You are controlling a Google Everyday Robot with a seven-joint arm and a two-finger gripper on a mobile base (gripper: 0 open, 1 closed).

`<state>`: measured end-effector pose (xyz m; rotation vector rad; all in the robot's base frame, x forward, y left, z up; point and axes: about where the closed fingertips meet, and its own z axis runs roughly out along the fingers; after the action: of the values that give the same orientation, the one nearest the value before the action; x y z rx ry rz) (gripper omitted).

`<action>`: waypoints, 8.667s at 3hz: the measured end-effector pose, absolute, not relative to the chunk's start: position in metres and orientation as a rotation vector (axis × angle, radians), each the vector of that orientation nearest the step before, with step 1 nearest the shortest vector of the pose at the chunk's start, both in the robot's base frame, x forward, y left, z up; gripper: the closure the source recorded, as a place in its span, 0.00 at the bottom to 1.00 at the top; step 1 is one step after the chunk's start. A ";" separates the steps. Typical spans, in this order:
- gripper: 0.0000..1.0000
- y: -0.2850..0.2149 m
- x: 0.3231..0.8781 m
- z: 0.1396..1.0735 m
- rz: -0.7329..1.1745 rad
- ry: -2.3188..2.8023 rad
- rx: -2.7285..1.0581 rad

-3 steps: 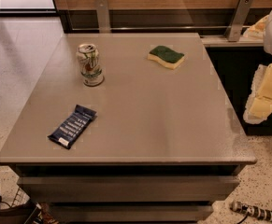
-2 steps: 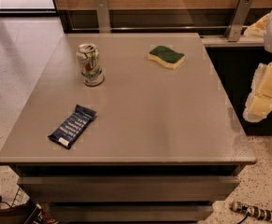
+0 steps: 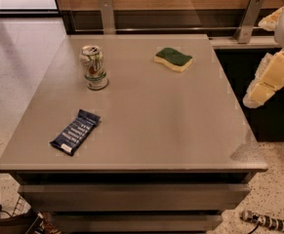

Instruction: Move sponge near rxbar blueberry

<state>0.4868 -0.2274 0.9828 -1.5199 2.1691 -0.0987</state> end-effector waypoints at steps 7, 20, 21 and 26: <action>0.00 -0.157 0.740 0.895 0.499 1.628 -0.882; 1.00 -0.136 0.761 0.814 0.575 1.766 -0.903; 1.00 -0.137 0.759 0.817 0.572 1.765 -0.904; 1.00 -0.189 0.548 0.980 0.480 1.654 -0.991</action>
Offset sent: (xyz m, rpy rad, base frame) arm 0.1887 0.0222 -0.0320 0.7766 -0.3627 -0.1756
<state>0.5476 -0.1892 0.9803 -0.9907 1.6536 0.4799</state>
